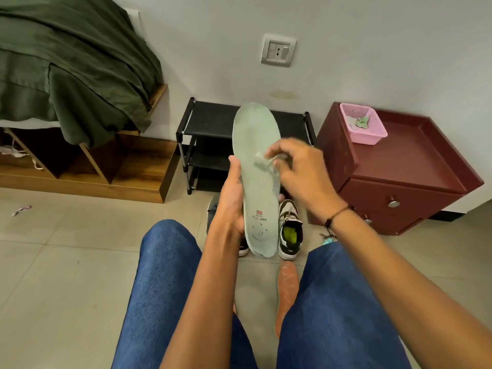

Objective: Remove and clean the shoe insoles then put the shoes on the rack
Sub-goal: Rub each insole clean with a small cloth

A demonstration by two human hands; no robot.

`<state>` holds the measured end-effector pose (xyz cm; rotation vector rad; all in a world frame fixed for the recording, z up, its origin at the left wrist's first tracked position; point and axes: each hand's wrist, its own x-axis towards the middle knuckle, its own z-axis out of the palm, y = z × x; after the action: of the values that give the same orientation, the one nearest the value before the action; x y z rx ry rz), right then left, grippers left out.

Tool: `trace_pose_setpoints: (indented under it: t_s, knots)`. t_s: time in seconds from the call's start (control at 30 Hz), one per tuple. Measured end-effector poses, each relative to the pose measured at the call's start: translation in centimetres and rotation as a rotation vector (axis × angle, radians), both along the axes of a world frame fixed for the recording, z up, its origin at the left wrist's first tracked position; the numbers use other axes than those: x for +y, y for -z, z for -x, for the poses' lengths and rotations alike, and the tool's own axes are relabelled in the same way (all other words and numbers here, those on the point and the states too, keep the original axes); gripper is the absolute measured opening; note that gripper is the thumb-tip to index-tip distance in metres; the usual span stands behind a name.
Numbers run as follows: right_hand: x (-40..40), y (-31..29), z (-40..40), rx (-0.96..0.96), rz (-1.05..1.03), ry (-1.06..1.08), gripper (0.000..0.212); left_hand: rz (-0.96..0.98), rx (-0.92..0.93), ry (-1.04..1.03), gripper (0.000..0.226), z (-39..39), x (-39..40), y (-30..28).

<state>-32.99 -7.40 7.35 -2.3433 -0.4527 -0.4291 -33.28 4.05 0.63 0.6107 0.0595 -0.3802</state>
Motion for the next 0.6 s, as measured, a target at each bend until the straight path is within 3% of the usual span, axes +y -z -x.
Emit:
trace_pose_setpoints:
  t_s: [0.2,0.33,0.47,0.6]
  knots:
    - [1.0,0.3,-2.3,-0.121,0.306,0.099,0.019,-0.099,-0.005,-0.001,0.064,1.0,-0.6,-1.1]
    - [3.5,2.2,1.7,-0.182,0.19,0.06,0.016,0.08,0.045,-0.084,0.062,1.2,-1.1,-1.0]
    - [3.3,3.3,4.7,-0.05,0.055,-0.099,0.016,0.06,0.039,-0.014,0.081,0.9,0.2,-0.2]
    - [0.7,2.1,3.9,0.136,0.141,-0.249,0.016,0.031,0.091,-0.034,0.074,0.2,0.3,-0.2]
